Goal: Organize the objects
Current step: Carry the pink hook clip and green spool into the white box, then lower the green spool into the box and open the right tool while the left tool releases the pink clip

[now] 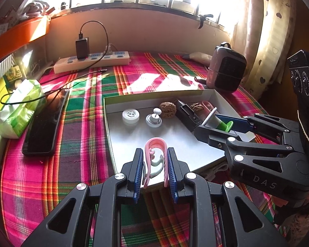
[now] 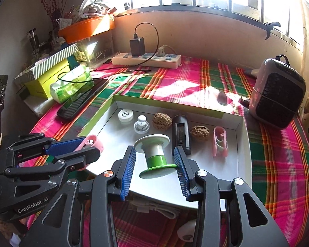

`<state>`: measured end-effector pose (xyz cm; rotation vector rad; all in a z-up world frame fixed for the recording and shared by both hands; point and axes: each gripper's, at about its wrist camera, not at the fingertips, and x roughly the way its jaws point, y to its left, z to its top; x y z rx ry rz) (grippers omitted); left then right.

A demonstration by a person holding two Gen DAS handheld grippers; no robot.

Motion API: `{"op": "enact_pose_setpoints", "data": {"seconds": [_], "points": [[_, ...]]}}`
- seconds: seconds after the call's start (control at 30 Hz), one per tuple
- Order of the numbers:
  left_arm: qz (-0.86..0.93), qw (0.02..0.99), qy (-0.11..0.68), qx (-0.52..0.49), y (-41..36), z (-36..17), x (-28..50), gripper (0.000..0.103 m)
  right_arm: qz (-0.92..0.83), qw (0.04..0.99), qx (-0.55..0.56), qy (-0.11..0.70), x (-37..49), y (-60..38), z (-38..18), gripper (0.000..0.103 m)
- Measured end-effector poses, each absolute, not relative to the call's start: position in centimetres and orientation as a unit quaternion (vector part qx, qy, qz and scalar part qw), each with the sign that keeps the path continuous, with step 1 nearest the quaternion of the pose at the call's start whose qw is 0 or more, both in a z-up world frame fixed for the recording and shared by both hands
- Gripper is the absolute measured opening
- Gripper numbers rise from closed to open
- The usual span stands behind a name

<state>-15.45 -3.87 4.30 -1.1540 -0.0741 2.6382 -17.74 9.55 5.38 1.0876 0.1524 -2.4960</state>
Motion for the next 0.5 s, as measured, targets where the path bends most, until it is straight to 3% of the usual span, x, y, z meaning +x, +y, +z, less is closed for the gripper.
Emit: {"op": "enact_pose_setpoints", "data": {"seconds": [0.5], "points": [[0.901,0.125,-0.022,-0.414,-3.8,2.7,-17.8,0.021,-0.878,0.221,0.423,0.044,-21.4,9.1,3.6,0.040]]}}
